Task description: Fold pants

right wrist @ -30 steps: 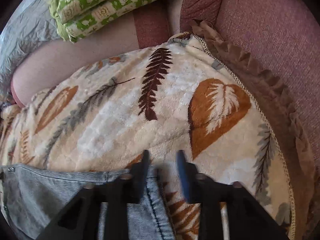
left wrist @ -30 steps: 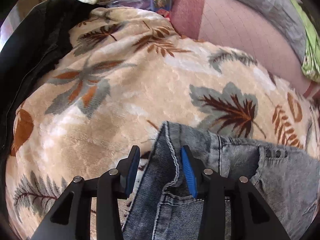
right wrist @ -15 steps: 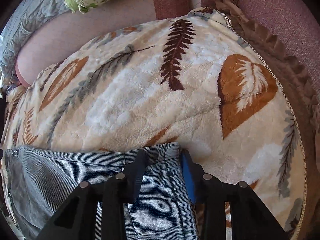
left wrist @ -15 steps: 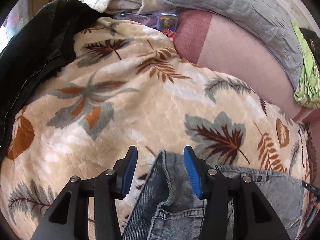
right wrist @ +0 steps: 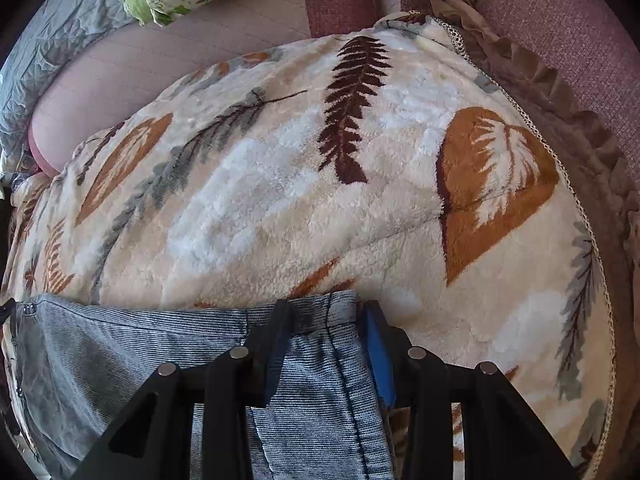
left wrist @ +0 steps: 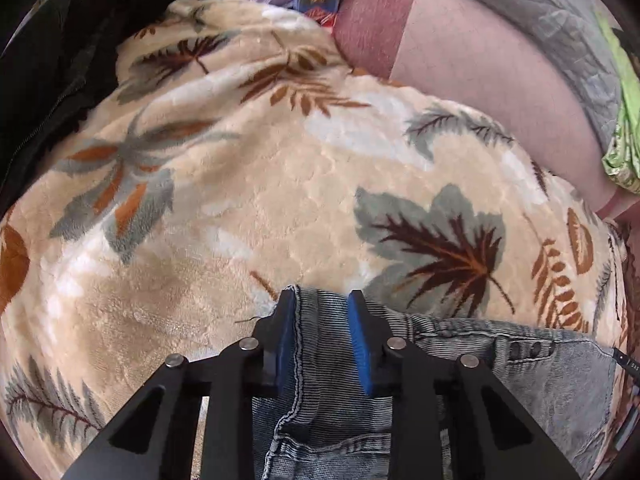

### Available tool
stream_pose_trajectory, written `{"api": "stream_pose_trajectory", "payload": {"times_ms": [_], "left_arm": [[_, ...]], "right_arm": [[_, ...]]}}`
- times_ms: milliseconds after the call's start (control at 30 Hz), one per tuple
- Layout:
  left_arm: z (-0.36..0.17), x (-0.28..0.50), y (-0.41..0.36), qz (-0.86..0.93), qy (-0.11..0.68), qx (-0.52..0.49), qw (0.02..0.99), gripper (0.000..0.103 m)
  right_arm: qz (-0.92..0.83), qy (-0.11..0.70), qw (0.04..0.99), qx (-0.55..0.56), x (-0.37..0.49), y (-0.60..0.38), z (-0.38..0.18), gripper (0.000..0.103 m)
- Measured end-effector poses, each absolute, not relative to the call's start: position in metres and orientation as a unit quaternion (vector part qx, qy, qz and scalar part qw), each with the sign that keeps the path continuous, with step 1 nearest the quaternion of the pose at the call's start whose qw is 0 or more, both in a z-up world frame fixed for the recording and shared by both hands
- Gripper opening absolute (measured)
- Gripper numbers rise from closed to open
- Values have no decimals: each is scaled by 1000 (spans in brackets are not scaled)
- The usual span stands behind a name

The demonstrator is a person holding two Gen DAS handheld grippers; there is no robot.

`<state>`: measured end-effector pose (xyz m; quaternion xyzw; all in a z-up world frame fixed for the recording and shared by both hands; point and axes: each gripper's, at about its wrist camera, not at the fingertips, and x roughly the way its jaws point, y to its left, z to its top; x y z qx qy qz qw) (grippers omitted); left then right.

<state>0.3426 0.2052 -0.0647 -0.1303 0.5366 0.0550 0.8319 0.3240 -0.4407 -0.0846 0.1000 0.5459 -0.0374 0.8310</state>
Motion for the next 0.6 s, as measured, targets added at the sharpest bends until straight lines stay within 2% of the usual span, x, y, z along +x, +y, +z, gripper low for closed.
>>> {"api": "stream_pose_trajectory", "payload": {"times_ms": [33,67,100,133,167,367,600], "left_arm": [[-65,343,206,58,536,-131,832,20],[-65,343,206,62,536,-126,832,6],[-65,343,205,63,538,-116,832,4],[-64,343,204,59,538,-111,833,4],[-62,342,204,58,536,-104,836,4],[-28,328,203,48,497,-100,861,4],[39,275,200,10,431,-91,898,4]], "right_arm": [[-38,547,830,101,326,-440,-85,41],[-38,547,830,98,328,-439,-85,40],[-37,547,832,91,328,-437,-84,38],[-33,546,833,88,329,-435,-82,27],[-29,544,834,88,328,-434,-80,20],[-36,505,860,67,318,-426,-46,19],[-32,451,889,68,281,-433,7,19]]}}
